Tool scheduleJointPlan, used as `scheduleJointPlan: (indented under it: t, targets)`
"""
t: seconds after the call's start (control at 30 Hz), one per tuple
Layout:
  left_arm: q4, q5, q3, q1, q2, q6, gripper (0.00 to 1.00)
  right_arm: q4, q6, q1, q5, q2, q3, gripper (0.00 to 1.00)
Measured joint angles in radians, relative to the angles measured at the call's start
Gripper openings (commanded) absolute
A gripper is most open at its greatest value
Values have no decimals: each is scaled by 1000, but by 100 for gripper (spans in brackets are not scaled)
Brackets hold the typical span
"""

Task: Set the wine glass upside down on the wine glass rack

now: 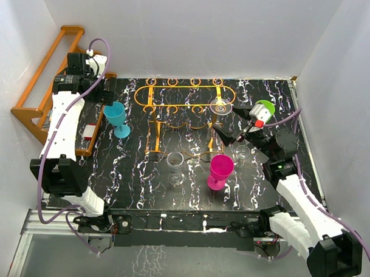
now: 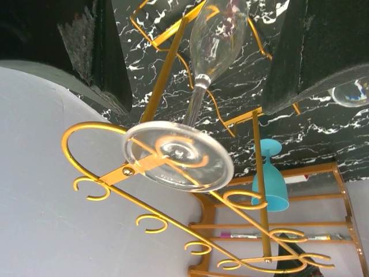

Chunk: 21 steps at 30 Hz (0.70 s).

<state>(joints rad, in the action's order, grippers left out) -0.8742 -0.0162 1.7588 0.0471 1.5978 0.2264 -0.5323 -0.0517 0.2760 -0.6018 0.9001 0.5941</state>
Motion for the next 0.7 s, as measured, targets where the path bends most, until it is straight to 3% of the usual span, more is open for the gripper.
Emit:
scheduleJointPlan:
  t: [0.17, 0.43, 0.7]
  targets:
    - [-32, 2, 37, 0, 1, 0, 97, 192, -60, 0, 5, -97, 19, 98]
    - [-14, 48, 37, 0, -34, -15, 97, 612, -207, 0, 32, -203, 188, 98]
    - [64, 75, 30, 0, -129, -76, 97, 937, -105, 20, 295, -82, 468, 98]
